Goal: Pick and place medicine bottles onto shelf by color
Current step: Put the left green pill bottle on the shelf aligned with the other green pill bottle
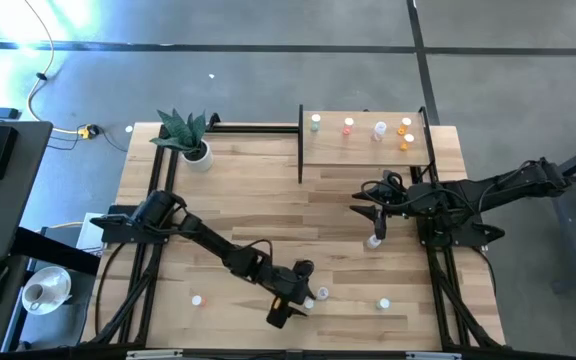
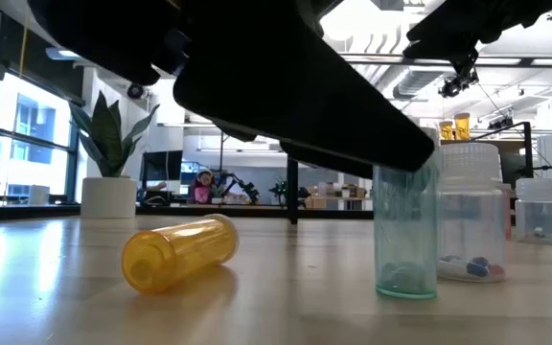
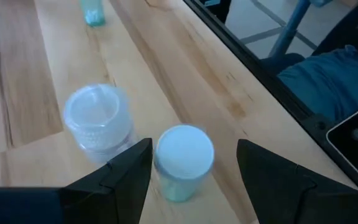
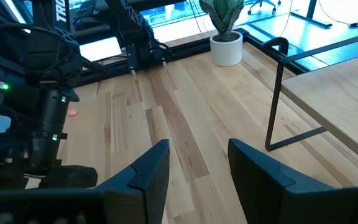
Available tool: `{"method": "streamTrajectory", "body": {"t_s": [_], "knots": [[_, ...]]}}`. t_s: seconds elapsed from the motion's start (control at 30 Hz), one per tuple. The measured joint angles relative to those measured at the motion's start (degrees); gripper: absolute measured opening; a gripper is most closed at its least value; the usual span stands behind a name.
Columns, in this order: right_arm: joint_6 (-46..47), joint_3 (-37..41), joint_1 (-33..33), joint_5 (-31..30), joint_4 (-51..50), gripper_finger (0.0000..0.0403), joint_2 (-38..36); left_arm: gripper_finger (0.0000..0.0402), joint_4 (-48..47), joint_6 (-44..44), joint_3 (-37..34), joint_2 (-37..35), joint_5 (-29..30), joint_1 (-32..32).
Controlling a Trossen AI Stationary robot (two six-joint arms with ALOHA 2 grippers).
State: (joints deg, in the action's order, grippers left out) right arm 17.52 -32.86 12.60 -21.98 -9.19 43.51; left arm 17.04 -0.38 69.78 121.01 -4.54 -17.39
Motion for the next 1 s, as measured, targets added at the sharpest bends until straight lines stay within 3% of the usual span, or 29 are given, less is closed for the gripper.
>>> {"method": "streamTrajectory", "body": {"t_s": [0.27,0.73,1.0], "knots": [[0.2,0.0,0.0,0.0,0.0,0.0156,0.0,0.0215,1.9,1.2,0.0,0.0,0.0,0.1],[0.4,0.0,0.0,0.0,0.0,0.0156,0.0,0.0116,1.6,1.1,0.0,0.0,-0.3,0.0],[0.4,0.0,0.0,0.0,-0.7,0.0156,0.0,0.0118,1.2,1.1,0.0,-0.1,-0.5,0.0]]}}
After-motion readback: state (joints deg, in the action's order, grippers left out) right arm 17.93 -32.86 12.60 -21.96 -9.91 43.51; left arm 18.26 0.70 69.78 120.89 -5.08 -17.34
